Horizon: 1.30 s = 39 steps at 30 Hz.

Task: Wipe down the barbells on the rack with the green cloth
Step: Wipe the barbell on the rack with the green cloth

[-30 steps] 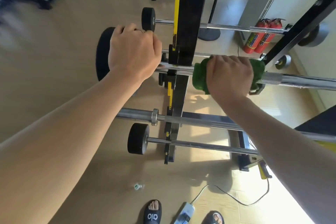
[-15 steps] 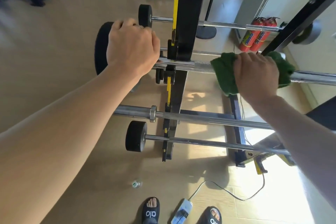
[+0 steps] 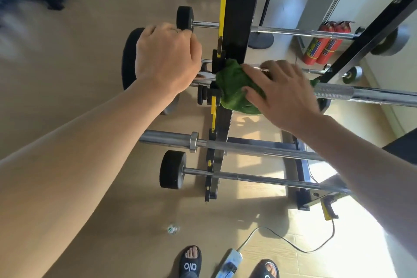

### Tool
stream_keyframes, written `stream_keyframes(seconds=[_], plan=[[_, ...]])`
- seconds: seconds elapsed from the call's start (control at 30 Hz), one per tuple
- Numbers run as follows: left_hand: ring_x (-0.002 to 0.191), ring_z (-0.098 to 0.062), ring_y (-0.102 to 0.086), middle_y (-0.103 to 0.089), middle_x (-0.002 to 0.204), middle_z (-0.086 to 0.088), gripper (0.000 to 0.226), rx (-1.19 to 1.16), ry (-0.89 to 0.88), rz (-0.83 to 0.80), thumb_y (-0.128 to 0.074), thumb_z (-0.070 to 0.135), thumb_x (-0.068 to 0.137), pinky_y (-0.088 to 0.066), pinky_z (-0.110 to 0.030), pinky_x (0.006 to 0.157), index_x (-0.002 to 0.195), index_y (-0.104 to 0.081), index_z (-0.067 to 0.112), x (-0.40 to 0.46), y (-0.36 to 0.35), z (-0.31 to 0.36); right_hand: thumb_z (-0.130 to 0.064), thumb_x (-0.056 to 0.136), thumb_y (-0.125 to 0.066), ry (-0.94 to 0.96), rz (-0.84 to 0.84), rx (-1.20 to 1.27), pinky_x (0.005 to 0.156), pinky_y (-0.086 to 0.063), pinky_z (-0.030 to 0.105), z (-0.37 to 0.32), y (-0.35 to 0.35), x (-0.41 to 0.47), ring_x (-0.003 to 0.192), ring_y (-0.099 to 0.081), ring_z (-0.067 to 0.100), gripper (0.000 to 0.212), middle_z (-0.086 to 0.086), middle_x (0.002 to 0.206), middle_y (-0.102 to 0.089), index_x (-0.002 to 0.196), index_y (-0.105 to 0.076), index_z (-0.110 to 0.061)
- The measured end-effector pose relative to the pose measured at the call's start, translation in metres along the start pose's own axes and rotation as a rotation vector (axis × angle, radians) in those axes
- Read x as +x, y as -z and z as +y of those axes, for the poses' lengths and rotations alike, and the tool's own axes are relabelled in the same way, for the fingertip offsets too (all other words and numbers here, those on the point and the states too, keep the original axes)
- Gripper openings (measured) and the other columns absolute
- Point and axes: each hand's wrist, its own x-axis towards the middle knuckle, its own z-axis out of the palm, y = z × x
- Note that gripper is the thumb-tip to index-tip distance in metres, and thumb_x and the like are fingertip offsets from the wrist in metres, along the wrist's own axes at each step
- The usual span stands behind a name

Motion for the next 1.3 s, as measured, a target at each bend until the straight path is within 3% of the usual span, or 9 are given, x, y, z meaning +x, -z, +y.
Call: stream_keyframes(seconds=[0.13,0.23,0.33,0.43,0.57,0.67,0.87,1.03,1.3], plan=[[0.078,-0.019,-0.058,-0.061,0.093,-0.003,0.039,-0.193,-0.01,-0.071,-0.029,0.037,0.106,-0.044,-0.027,0.066,0.121,-0.058,0.016,0.012,0.014,-0.013,-0.063,0.1,-0.028,-0.121,-0.074,-0.115,0.095,-0.042,0.051,0.014,0.009,-0.018,0.114,-0.048,0.04,0.059,0.02,0.123,-0.052,0.147,-0.036,-0.028],[0.102,-0.024,-0.061,-0.064,0.119,-0.007,0.044,-0.162,0.062,-0.098,-0.027,0.041,0.107,-0.048,-0.036,0.088,0.135,-0.051,0.019,0.016,0.02,-0.034,-0.057,0.099,-0.033,-0.094,-0.088,-0.004,0.085,-0.047,0.049,0.013,0.009,-0.01,0.097,-0.052,0.036,0.053,0.017,0.105,-0.056,0.134,-0.047,-0.021],[0.073,-0.015,-0.055,-0.063,0.089,0.0,0.043,-0.167,0.205,-0.135,-0.026,0.039,0.106,-0.039,-0.026,0.06,0.108,-0.063,0.018,0.01,0.011,-0.04,-0.055,0.101,-0.033,0.004,-0.098,0.076,0.083,-0.049,0.049,0.019,0.014,-0.001,0.092,-0.054,0.034,0.049,0.014,0.099,-0.058,0.124,-0.055,-0.017],[0.061,-0.013,-0.052,-0.058,0.077,0.004,0.042,-0.16,0.25,-0.069,-0.026,0.038,0.105,-0.032,-0.025,0.051,0.086,-0.06,0.022,0.008,0.006,-0.038,-0.047,0.1,-0.039,0.04,-0.027,0.255,0.078,-0.053,0.049,0.019,0.021,0.009,0.088,-0.056,0.03,0.044,0.009,0.099,-0.058,0.115,-0.064,-0.013],[0.05,-0.005,-0.041,-0.042,0.062,0.009,0.04,-0.166,0.268,-0.048,-0.027,0.037,0.105,-0.028,-0.024,0.046,0.076,-0.05,0.023,0.006,0.006,-0.037,-0.027,0.097,-0.055,0.0,-0.07,0.546,0.071,-0.045,0.015,-0.018,0.047,0.043,0.086,-0.058,0.015,0.024,-0.004,0.097,-0.059,0.114,-0.067,-0.015],[0.048,-0.005,-0.036,-0.034,0.059,0.01,0.041,-0.182,0.28,-0.047,-0.027,0.036,0.105,-0.022,-0.022,0.046,0.07,-0.043,0.022,0.004,0.009,-0.037,-0.027,0.098,-0.059,-0.023,-0.13,0.671,0.073,-0.043,0.009,-0.052,0.059,0.066,0.091,-0.057,0.009,0.023,-0.009,0.1,-0.061,0.117,-0.065,-0.019],[0.046,-0.009,-0.039,-0.04,0.056,0.006,0.054,-0.18,0.308,-0.028,-0.022,0.037,0.106,-0.024,-0.027,0.046,0.057,-0.036,0.021,0.005,0.009,-0.038,-0.025,0.101,-0.049,0.128,-0.181,0.519,0.085,-0.049,0.026,-0.086,0.056,0.093,0.092,-0.057,0.014,0.026,0.002,0.107,-0.062,0.118,-0.067,-0.016],[0.054,-0.022,-0.037,-0.041,0.065,0.001,0.053,-0.187,0.345,-0.078,-0.018,0.034,0.107,-0.028,-0.036,0.064,0.062,-0.041,0.017,0.007,0.011,-0.039,-0.032,0.105,-0.035,0.171,-0.333,0.37,0.096,-0.047,0.038,-0.11,0.046,0.109,0.095,-0.053,0.014,0.038,0.006,0.116,-0.051,0.118,-0.067,-0.017],[0.049,-0.008,-0.034,-0.039,0.06,0.006,0.053,-0.215,0.363,-0.079,-0.02,0.034,0.107,-0.019,-0.023,0.048,0.066,-0.047,0.015,0.007,0.012,-0.04,-0.048,0.091,-0.015,0.248,-0.325,0.146,0.083,-0.056,0.038,-0.069,0.055,0.076,0.094,-0.056,0.018,0.062,0.003,0.104,-0.06,0.121,-0.061,-0.019]])
